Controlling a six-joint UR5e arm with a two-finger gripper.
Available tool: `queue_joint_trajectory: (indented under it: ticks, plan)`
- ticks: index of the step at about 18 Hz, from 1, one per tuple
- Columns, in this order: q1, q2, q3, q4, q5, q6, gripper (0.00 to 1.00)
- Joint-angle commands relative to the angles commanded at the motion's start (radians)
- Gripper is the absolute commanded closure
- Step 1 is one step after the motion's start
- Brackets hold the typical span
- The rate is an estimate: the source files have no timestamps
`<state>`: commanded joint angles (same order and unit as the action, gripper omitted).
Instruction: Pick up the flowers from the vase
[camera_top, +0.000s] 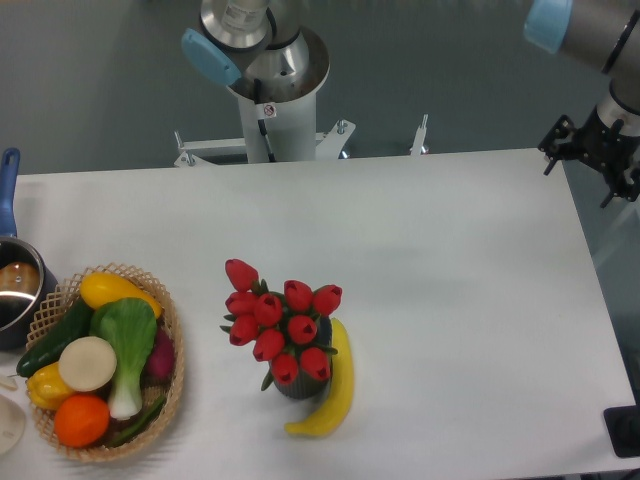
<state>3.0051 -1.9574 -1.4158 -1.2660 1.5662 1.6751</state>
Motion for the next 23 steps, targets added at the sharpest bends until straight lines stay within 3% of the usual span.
queue_joint_trajectory:
  ticks: [2, 4, 5, 9, 13, 16, 18, 23]
  plan:
    - [0.020, 0.026, -0.095, 0.109, -0.017, 0.006, 0.00]
    - [0.021, 0.052, -0.196, 0.282, -0.090, -0.008, 0.00]
    - [0.031, 0.075, -0.248, 0.328, -0.141, -0.024, 0.00]
    - [0.144, 0.188, -0.400, 0.343, -0.368, -0.067, 0.00]
    - [0.169, 0.336, -0.531, 0.339, -0.584, -0.116, 0.00]
    - [0.123, 0.432, -0.594, 0.336, -0.763, -0.324, 0.00]
    - [0.019, 0.442, -0.609, 0.336, -0.793, -0.418, 0.00]
    - [-0.182, 0.448, -0.626, 0.343, -0.801, -0.463, 0.00]
